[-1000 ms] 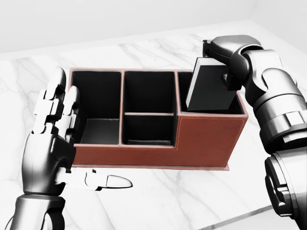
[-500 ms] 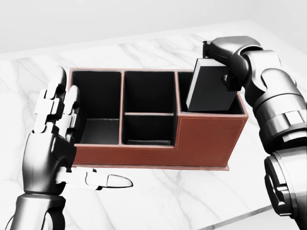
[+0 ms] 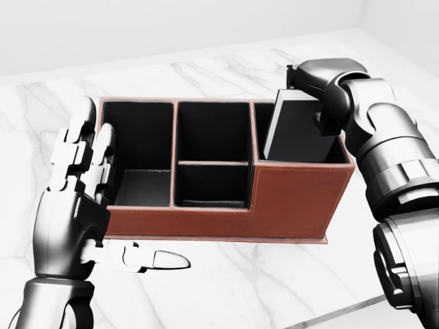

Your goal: Pick up the book and place it in the right compartment of the caddy.

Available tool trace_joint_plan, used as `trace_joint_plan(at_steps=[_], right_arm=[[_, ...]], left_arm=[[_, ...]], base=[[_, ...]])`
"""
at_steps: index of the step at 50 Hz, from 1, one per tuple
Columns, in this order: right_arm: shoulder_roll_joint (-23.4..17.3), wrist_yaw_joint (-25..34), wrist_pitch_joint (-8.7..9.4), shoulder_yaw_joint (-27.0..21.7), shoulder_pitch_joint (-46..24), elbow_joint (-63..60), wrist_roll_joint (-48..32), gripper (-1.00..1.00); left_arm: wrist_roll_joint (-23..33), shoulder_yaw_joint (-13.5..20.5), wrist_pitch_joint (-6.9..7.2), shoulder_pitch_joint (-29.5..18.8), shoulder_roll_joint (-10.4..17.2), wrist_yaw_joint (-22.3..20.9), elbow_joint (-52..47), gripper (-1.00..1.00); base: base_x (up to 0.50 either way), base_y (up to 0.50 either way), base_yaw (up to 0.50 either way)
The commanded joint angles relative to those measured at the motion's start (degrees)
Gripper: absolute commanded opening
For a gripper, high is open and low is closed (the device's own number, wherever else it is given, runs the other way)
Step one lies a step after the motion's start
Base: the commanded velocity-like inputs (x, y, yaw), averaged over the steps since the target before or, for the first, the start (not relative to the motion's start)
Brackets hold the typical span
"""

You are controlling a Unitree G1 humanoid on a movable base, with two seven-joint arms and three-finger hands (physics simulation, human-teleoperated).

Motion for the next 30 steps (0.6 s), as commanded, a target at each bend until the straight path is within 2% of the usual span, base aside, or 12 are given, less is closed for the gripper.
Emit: trace_joint_plan(at_steps=[1, 22, 23, 24, 30], right_arm=[[0.41, -1.76, 0.00, -1.65, -0.65, -0.29, 0.90, -1.00], [1.05, -2.46, 0.00, -1.62, -0.01, 0.37, 0.76, -1.00], [1.06, -2.19, 0.00, -1.67, 0.04, 0.37, 0.80, -0.29], [1.10, -2.00, 0.00, -1.65, 0.05, 0.36, 0.76, 1.00], [1.15, -1.58, 0.00, -1.70, 0.13, 0.27, 0.97, 1.00]], left_arm=[[0.10, -0.20, 0.00, 0.01, -0.04, 0.05, -0.15, 1.00], [0.11, -0.09, 0.00, -0.06, -0.02, -0.10, 0.49, 1.00], [0.13, -0.11, 0.00, -0.04, -0.01, -0.10, 0.45, 1.00], [0.15, -0.12, 0.00, -0.01, -0.01, -0.09, 0.38, 1.00], [0.08, -0.08, 0.00, 0.18, 0.00, -0.12, 0.19, 1.00]], base=[[0.00, 0.00, 0.00], [0.00, 0.00, 0.00], [0.00, 0.00, 0.00], [0.00, 0.00, 0.00], [0.00, 0.00, 0.00]])
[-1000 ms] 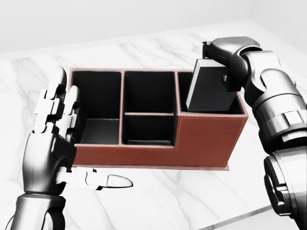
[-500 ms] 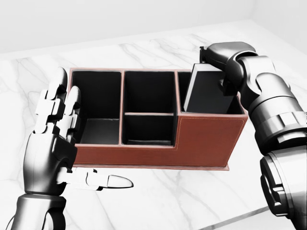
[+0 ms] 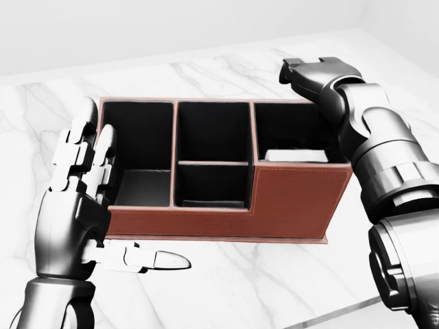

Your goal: Pick up the book and place it in the right compartment of the caddy.

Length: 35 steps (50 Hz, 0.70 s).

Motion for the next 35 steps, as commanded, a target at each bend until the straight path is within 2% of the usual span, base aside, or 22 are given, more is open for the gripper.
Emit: trace_joint_plan(at_steps=[1, 17, 35], right_arm=[[0.04, -0.20, 0.00, -0.87, -0.24, -0.69, 0.59, 1.00], [-0.39, -0.39, 0.00, -1.20, -1.74, -1.07, 1.33, 1.00], [-2.43, -12.09, 0.00, -3.48, -11.82, -3.16, 7.35, 1.00]], left_arm=[[0.02, -0.01, 0.00, 0.24, 0.03, -0.05, -0.03, 1.00], [0.06, -0.10, 0.00, -0.27, -0.02, -0.01, -0.52, 1.00], [0.04, 0.02, 0.00, -0.13, -0.02, -0.03, 0.17, 1.00]], base=[[0.00, 0.00, 0.00], [0.00, 0.00, 0.00], [0.00, 0.00, 0.00]])
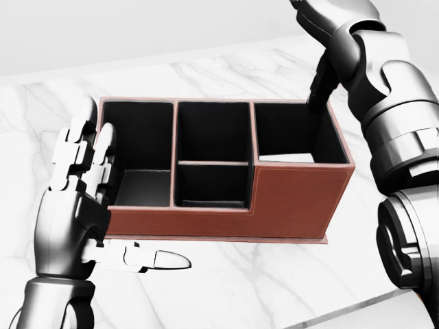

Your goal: Pick up the book and place it in the right compartment of the caddy.

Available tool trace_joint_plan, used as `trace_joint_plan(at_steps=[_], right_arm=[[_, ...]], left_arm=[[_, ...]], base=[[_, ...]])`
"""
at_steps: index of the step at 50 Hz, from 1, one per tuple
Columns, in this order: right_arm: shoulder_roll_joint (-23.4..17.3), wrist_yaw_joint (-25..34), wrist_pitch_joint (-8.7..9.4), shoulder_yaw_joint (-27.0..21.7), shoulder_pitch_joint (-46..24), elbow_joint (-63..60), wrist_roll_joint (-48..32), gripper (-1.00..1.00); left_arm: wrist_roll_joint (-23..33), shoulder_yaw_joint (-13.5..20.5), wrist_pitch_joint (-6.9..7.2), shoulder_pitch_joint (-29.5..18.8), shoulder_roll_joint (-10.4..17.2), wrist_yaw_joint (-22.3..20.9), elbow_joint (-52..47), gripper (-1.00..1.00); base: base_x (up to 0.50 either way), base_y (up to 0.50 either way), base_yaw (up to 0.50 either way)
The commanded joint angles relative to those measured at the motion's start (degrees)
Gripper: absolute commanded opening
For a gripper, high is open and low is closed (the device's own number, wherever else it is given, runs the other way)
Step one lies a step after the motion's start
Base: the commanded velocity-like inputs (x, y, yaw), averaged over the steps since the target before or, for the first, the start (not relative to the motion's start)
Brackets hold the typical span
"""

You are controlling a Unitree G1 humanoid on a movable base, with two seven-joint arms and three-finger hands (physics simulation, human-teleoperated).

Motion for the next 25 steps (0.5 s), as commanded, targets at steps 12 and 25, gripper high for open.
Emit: trace_joint_plan(at_steps=[12, 25], right_arm=[[-2.64, -7.51, 0.00, -3.49, -9.64, -6.71, 11.59, 1.00], [-4.52, -0.38, 0.00, -6.99, -10.51, -30.33, 28.12, 1.00]], left_arm=[[-0.13, 0.30, 0.00, 0.24, 0.10, -0.02, -0.69, 1.00], [0.00, 0.20, 0.00, -0.12, 0.09, 0.18, -1.90, 1.00]], base=[[0.00, 0.00, 0.00], [0.00, 0.00, 0.00]])
